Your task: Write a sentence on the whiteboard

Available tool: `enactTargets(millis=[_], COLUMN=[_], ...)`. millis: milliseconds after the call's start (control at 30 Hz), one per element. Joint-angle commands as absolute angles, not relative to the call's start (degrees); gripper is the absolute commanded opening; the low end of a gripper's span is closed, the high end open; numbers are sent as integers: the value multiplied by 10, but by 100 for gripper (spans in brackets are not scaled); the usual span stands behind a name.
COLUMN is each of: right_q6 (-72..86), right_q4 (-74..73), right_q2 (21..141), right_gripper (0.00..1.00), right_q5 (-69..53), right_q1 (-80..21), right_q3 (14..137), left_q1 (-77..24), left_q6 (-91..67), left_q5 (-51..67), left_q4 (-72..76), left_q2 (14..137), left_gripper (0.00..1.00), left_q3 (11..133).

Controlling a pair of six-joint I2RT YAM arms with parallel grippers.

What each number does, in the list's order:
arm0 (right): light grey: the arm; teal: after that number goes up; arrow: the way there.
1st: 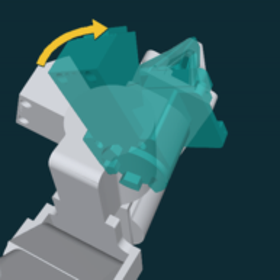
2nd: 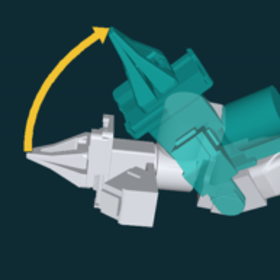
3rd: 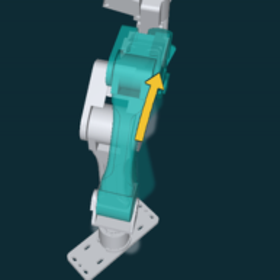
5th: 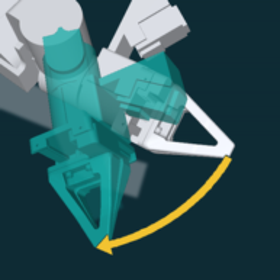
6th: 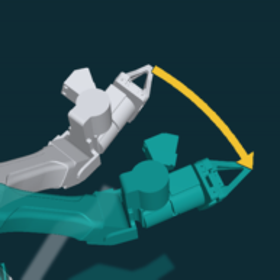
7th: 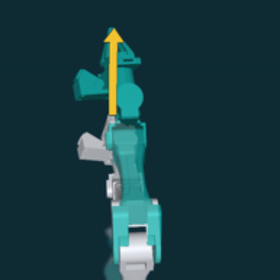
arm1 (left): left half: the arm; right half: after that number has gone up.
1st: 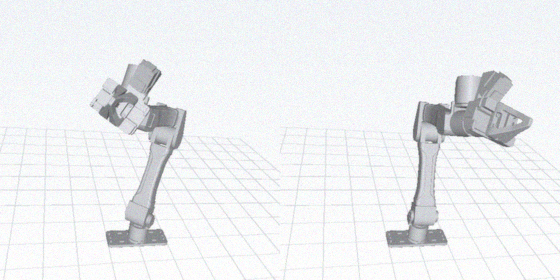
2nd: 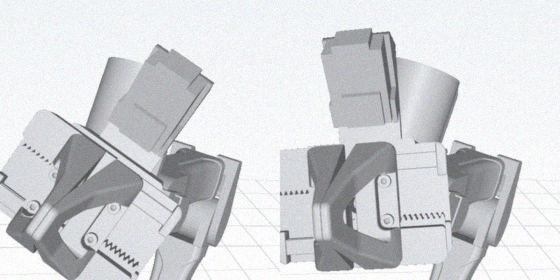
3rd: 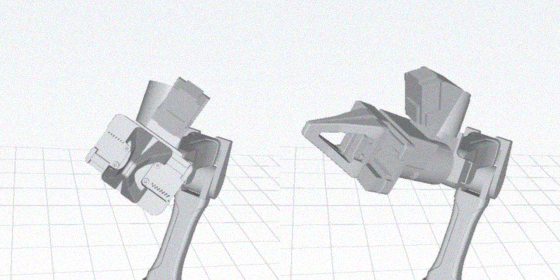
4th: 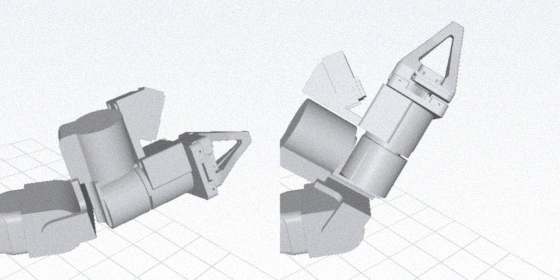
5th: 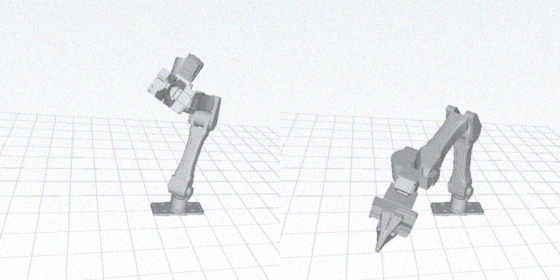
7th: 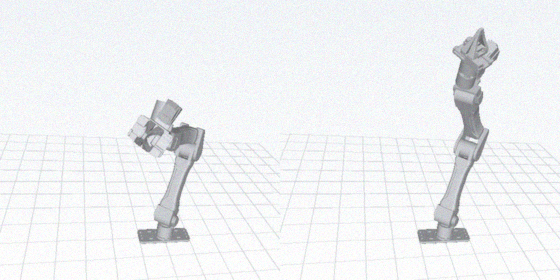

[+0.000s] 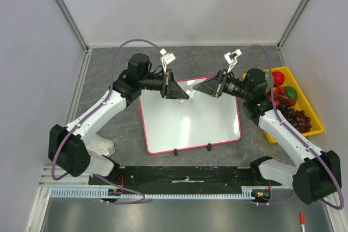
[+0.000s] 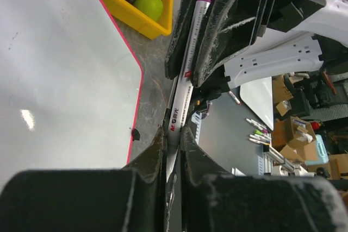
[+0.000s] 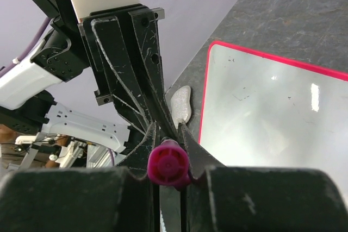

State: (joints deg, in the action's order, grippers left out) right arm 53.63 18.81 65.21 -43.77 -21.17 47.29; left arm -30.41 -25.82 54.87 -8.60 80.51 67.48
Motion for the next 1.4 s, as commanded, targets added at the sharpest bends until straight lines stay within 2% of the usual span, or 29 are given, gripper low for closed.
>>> enactTargets(millis=[0,133,200,300,367,400,433,500,600,700,833,967,1367], right_q6=[548,548,548,542,539,536,531,522,498,499,534,561,520], right_q4=[223,223,222,216,213,209,205,194,161,163,223,259,201], right_q2=[651,651,651,650,648,644,642,635,632,633,638,642,670], right_gripper=[0,0,4,29,54,69,78,89,96,95,80,71,39], right_q5=[-440,-440,-444,-446,-444,-443,-440,-438,-444,-467,-522,-557,-569], right_q1=[-215,-214,-214,-214,-214,-214,-214,-213,-214,-214,-214,-214,-254], right_q3=[491,494,496,496,497,497,498,501,516,519,503,490,504], left_q1=[-308,-307,-307,-307,-307,-308,-306,-307,-307,-308,-307,-306,-307], left_q6=[-251,-247,-242,-234,-233,-230,-228,-220,-211,-201,-193,-196,-198], left_q5=[590,588,584,577,578,580,580,577,581,584,588,598,599], left_q4=[-62,-67,-70,-82,-88,-92,-97,-110,-128,-136,-151,-152,-150], left_q2=[807,798,792,785,783,781,780,777,772,760,752,750,744], left_gripper=[2,2,2,2,2,2,2,2,2,2,2,2,2], left_q3=[689,686,686,691,693,694,695,699,704,702,702,696,686])
